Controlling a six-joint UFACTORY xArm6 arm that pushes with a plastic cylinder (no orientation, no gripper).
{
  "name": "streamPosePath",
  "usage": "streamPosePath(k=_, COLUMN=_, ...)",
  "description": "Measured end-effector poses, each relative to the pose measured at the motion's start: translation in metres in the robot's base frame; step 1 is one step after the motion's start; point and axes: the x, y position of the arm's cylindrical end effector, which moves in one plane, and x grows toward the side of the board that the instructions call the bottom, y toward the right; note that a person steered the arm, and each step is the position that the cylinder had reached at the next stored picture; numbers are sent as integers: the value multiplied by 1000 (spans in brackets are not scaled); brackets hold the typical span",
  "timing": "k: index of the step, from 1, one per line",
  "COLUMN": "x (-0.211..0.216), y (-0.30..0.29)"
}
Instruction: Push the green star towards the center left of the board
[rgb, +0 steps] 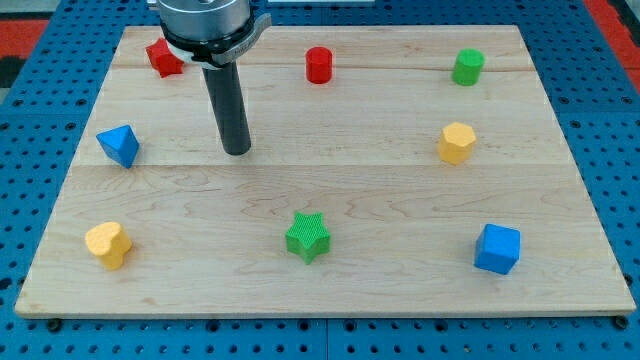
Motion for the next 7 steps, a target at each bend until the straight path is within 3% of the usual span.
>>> streamPosePath(k=2, x=-20, y=163)
streamPosePath(k=3, x=-27, y=187)
streamPosePath(k=5, x=-31, y=168)
streamPosePath(k=7, x=-31, y=81)
